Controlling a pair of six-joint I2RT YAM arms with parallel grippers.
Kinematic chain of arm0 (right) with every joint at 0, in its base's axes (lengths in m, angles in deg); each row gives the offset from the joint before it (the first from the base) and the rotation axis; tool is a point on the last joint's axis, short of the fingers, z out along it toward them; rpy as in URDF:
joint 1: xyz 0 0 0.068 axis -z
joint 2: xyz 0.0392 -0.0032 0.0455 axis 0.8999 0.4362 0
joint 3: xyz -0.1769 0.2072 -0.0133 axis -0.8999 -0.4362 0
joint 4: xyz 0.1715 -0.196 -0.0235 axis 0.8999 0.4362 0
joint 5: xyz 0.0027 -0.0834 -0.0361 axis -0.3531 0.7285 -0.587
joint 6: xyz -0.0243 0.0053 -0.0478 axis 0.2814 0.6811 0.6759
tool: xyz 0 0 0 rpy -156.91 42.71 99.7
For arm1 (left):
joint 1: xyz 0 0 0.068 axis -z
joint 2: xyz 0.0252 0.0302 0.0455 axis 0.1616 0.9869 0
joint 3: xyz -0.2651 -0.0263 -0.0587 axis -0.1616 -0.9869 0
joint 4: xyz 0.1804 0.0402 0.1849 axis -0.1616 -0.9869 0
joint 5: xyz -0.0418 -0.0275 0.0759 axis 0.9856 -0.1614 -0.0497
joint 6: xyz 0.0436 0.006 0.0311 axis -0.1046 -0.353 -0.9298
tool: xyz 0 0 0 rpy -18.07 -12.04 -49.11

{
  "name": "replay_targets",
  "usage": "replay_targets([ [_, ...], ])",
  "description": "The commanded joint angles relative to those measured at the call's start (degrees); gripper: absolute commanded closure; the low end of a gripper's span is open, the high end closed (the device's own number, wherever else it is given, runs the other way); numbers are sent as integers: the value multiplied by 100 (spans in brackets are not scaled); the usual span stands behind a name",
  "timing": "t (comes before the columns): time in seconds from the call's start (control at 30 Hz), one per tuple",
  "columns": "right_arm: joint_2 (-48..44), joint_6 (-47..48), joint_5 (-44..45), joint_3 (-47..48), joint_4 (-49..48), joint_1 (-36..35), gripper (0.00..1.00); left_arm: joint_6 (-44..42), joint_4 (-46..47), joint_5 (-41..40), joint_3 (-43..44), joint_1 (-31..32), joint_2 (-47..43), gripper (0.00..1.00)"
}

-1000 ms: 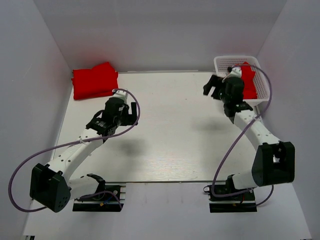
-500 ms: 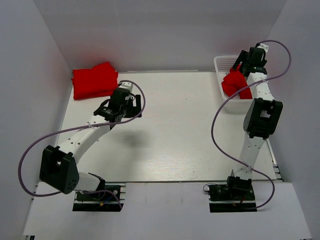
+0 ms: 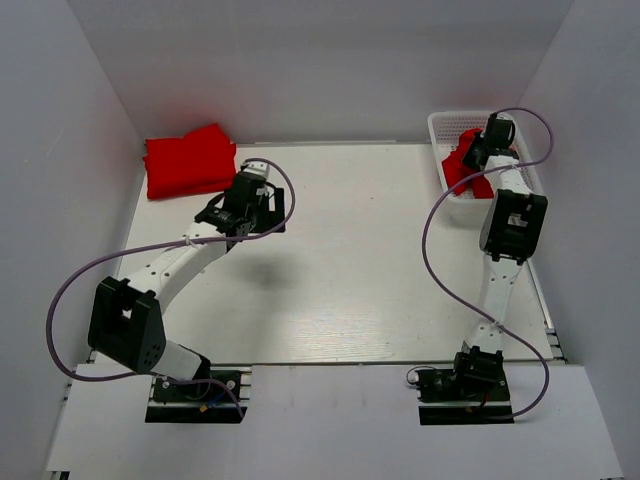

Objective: Fold and stack the t-shirts
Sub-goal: Grab crumpled tshirt from bin with the right arm

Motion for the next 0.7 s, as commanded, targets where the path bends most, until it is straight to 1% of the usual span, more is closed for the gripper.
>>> replay_targets([
  [0.0, -596, -72, -398, -398, -619, 68, 98, -36, -41, -122, 169, -20, -157, 0],
  [0.03, -824, -90, -416, -426, -785, 76, 100, -36, -41, -122, 169, -20, -235, 0],
  [0.07, -948, -90, -407, -479, -848, 85, 100, -88, 29, -122, 99, -20, -288, 0],
  [0.1, -1315, -72, -320, -523, -883, 103, 100, -89, 99, -70, 20, -20, -393, 0],
  [0.13, -1406, -55, -302, -558, -944, 112, 100, -89, 100, -69, 19, -20, -455, 0],
  [0.17, -1520, 24, -293, -550, -954, 129, 100, -89, 169, 0, -59, -20, -517, 0],
  [0.27, -2301, 314, -302, -400, -945, 147, 100, -89, 302, 53, -305, -20, -842, 0],
  [0.3, -2416, 462, -311, -357, -823, 147, 100, -89, 363, 54, -428, -20, -912, 0],
  [0.33, -2739, 681, -633, -261, -674, 121, 100, -89, 494, 132, -586, -20, -1070, 0],
  [0.37, -2830, 684, -636, -260, -673, 120, 100, -89, 495, 133, -587, -20, -1071, 0],
  [0.4, -2926, 979, -688, -164, -368, 94, 100, -89, 573, 185, -796, -20, -1158, 0],
  [0.43, -3093, 1043, -767, -58, -217, 68, 100, -89, 653, 264, -885, -20, -1342, 0],
  [0.47, -3242, 1087, -1194, 3, -102, 42, 100, -37, 775, 343, -973, -20, -1413, 0],
  [0.53, -3505, 1158, -1644, -13, 206, 33, 100, -36, 829, 344, -1088, -20, -1554, 0],
  [0.57, -3594, 1184, -1786, -22, 259, 15, 100, -36, 829, 344, -1140, -20, -1676, 0],
  [0.6, -3804, 1211, -2257, -5, 329, -46, 100, -36, 829, 344, -1202, -20, -1730, 0],
  [0.67, -3902, 1158, -2664, -22, 338, -108, 100, 34, 776, 344, -1272, -20, -1844, 0],
])
